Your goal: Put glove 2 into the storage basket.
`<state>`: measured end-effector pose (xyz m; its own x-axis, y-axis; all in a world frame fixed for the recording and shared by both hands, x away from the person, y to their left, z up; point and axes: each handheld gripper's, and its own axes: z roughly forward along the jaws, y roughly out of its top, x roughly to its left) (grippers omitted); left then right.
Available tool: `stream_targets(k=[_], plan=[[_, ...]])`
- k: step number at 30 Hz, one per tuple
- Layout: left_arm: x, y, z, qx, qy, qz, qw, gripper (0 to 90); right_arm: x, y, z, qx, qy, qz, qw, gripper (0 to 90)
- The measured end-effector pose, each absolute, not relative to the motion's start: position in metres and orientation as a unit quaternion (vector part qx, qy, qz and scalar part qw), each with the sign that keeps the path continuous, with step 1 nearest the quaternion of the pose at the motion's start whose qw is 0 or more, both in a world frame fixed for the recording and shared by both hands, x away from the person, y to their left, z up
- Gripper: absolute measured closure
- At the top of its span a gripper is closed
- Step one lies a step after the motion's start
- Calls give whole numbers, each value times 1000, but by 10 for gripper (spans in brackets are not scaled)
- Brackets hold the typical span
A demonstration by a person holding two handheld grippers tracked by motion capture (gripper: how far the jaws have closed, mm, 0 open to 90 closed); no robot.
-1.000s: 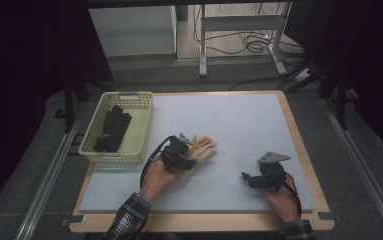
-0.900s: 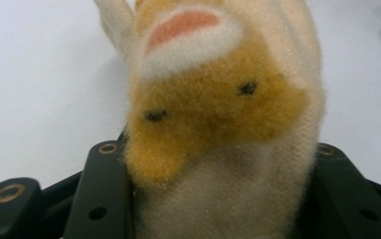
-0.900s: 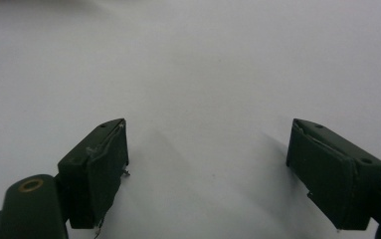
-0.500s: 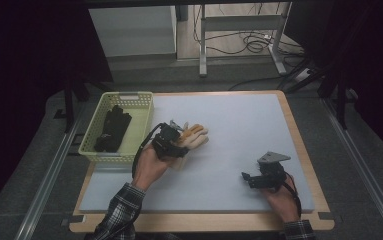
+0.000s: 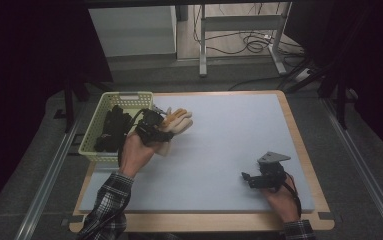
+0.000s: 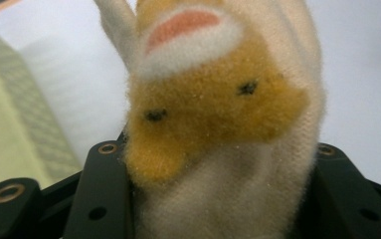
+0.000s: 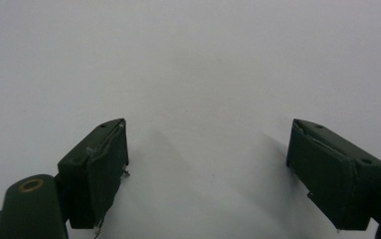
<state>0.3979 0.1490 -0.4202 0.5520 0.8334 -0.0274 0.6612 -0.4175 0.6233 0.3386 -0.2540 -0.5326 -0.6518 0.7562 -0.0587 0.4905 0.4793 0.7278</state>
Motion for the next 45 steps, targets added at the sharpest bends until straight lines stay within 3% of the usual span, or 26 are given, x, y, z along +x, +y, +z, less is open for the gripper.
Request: stream_targets(k=[16,28,37,45], plan=[[408,219,-403,786,512,192,287,506,339,-254,-533,372,838,351,191,162],[423,263,-419,757,563,198,266,501,339,-254,-533,372,838,350,190,162],[445,276,-448,751,587,190,233,494,339,-254,-533,372,838,351,190,162],[465,263,-472,771,583,169,191,483,339,-254,-533,372,838,351,190,162]])
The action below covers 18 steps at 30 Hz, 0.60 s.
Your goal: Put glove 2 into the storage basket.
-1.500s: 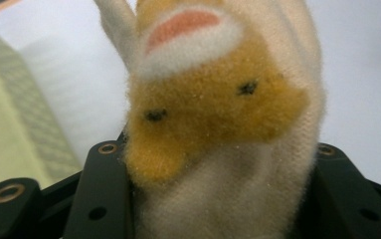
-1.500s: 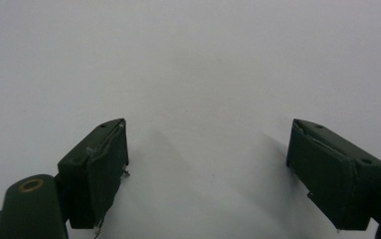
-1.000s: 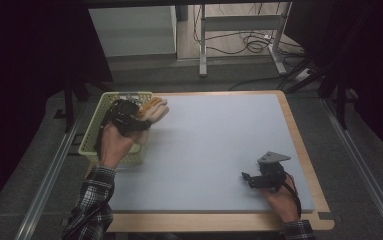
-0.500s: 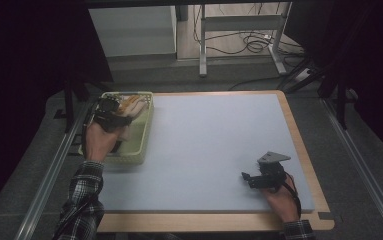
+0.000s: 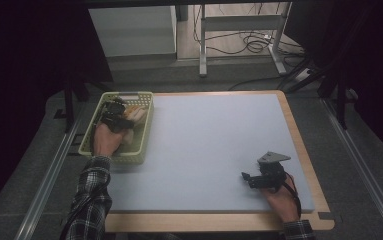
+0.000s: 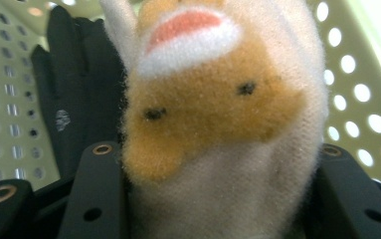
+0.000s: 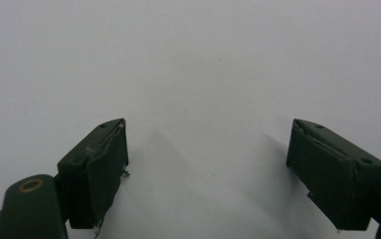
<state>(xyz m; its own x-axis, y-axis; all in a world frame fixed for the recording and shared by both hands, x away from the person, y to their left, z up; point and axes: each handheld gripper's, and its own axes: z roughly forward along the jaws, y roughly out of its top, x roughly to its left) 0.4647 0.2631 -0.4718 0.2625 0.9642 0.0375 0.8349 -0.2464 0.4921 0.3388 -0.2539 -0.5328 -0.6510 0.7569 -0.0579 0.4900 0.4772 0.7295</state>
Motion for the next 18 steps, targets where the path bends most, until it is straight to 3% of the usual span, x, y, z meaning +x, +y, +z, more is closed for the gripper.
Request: stream_targets(k=[10,14,18], plan=[[484,243,-490,795,569,135,161,454,339,-254,-533,372,838,351,190,162],[488,244,-496,798,572,108,160,367,339,-254,-533,372,838,351,190,162],[485,249,-495,799,569,100,164,174,339,-254,-533,372,838,351,190,162]])
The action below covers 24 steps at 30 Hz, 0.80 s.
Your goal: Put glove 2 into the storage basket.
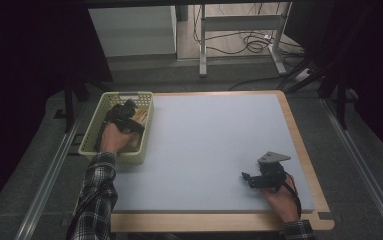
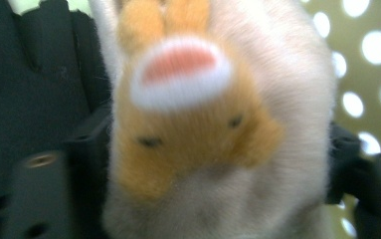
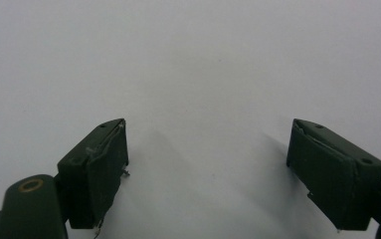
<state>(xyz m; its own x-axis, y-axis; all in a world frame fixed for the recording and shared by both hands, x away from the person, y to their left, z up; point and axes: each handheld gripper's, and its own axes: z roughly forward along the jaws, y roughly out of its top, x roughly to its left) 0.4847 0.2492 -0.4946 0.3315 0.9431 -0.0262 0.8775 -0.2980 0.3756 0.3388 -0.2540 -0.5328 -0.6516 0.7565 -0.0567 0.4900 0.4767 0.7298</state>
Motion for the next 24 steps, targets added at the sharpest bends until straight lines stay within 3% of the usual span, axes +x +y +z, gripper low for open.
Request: stream_targets(k=[3,7,12,14,15,16,20,24], plan=[[479,250,-488,804,560,100,174,114,339,-254,-533,372,838,351,190,162],[469,256,-472,803,549,107,204,104,339,-254,-533,372,838,351,190,162],[459,266,-454,796,546,138,221,156,339,-254,-533,372,838,351,190,161],[457,268,-452,793,550,146,219,238,339,-254,-533,372,838,351,190,162],[456,272,-452,788,555,153,217,238,339,-254,-533,372,838,351,190,161],[456,275,-452,785,560,157,215,360,339,-254,-533,372,838,351,190,161],[456,284,-460,777,575,174,189,620,339,-254,-533,372,838,351,190,161],[463,286,-479,782,580,154,167,726,339,-254,-533,372,838,351,190,161]])
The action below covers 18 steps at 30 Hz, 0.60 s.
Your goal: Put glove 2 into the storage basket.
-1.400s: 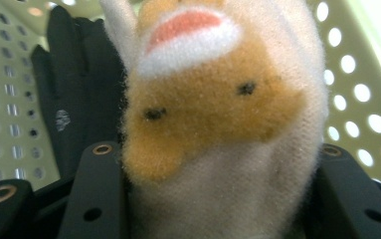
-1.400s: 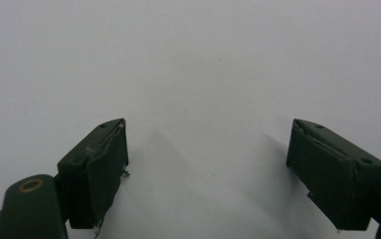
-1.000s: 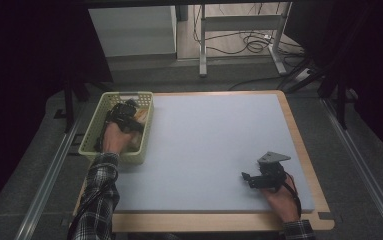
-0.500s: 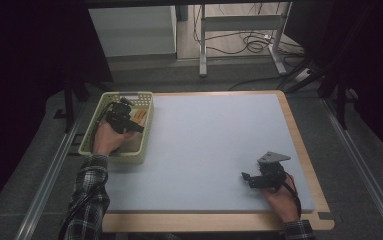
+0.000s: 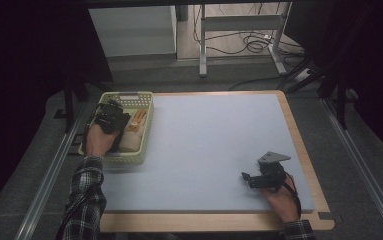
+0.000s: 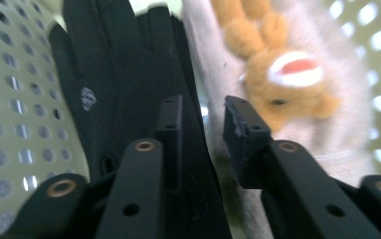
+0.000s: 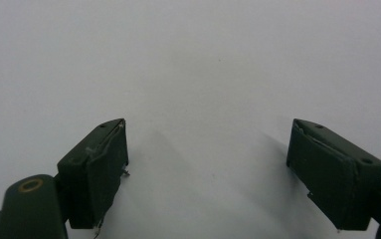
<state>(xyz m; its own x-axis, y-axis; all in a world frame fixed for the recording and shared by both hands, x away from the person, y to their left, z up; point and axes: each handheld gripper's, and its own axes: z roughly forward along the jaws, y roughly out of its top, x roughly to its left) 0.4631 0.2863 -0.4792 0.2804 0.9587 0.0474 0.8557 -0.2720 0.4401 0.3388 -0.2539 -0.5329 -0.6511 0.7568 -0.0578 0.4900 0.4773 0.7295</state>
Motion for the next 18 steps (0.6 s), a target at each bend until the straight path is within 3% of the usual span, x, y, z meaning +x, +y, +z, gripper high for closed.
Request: stream_targets(k=[12,18], plan=[[472,266,-486,792,567,142,178,794,339,-254,-533,372,838,351,190,161],[469,276,-484,784,574,150,181,673,339,-254,-533,372,838,351,190,161]])
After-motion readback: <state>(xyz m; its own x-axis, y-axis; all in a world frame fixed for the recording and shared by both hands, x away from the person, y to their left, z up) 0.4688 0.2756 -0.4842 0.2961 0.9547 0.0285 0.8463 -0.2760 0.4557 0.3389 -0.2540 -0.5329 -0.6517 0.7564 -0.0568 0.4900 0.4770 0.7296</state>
